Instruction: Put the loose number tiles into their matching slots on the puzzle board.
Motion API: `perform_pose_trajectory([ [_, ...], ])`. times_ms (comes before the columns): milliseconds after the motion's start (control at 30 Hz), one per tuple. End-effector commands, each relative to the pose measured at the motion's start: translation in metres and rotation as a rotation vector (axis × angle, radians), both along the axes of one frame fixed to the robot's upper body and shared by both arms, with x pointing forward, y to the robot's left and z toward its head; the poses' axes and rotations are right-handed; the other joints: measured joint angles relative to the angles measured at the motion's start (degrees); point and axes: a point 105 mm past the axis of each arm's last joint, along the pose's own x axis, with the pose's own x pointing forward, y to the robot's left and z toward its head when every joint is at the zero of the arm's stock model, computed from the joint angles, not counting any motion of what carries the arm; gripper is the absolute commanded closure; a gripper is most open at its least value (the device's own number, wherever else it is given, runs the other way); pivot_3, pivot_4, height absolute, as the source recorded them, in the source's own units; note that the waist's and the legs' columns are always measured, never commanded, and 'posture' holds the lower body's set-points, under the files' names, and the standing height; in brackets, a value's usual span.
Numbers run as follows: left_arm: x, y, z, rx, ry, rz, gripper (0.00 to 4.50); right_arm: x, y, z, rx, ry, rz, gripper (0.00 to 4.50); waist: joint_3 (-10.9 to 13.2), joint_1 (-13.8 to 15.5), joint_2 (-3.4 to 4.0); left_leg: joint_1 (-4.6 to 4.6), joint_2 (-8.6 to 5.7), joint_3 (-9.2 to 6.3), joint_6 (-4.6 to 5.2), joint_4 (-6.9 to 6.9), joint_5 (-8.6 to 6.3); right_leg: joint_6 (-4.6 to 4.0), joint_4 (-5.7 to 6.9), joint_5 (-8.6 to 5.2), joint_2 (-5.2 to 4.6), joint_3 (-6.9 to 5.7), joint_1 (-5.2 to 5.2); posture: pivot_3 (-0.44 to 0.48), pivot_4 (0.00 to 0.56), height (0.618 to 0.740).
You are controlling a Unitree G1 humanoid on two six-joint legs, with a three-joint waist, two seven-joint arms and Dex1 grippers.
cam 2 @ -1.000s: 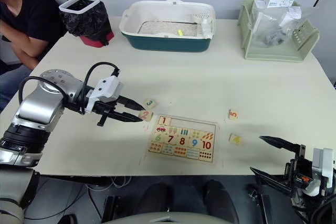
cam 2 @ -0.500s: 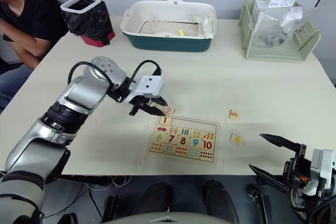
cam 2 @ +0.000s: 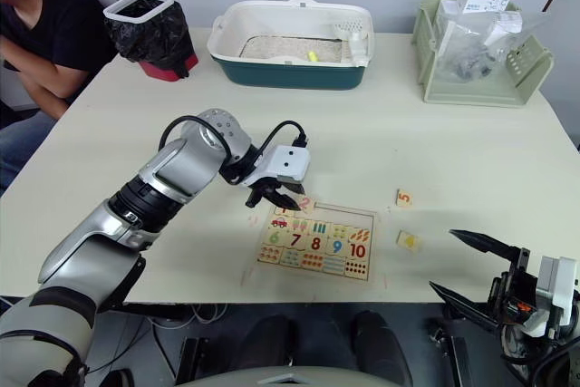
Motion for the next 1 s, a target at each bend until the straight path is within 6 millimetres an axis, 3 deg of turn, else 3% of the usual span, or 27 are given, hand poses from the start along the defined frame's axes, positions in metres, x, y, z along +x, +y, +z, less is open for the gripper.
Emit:
perform_pose_trajectory([
  [33, 0.000, -0.006, 0.001, 0.018, -0.030, -0.015, 3.50, -0.001, 0.002, 0.006, -0.005, -0.036, 0.011, 0.00, 0.00, 0.00, 0.00, 0.00, 0.00, 0.00, 0.00, 0.00, 0.00, 0.00, 0.00, 0.00, 0.00, 0.00, 0.00, 0.000, 0.150, 0.740],
  [433, -0.002, -0.009, -0.011, 0.058, -0.039, -0.028, 3.50, -0.002, 0.002, 0.004, -0.004, -0.031, 0.005, 0.00, 0.00, 0.01, 0.00, 0.00, 0.00, 0.00, 0.00, 0.00, 0.00, 0.00, 0.00, 0.00, -0.01, 0.00, 0.00, 0.000, 0.150, 0.740],
  [1000, -0.001, -0.010, -0.011, 0.060, -0.041, -0.016, 3.50, -0.004, 0.000, 0.002, -0.007, -0.026, 0.001, 0.00, 0.00, 0.04, 0.00, 0.00, 0.00, 0.00, 0.00, 0.00, 0.00, -0.17, 0.00, 0.10, -0.01, 0.00, 0.01, 0.000, 0.150, 0.740],
])
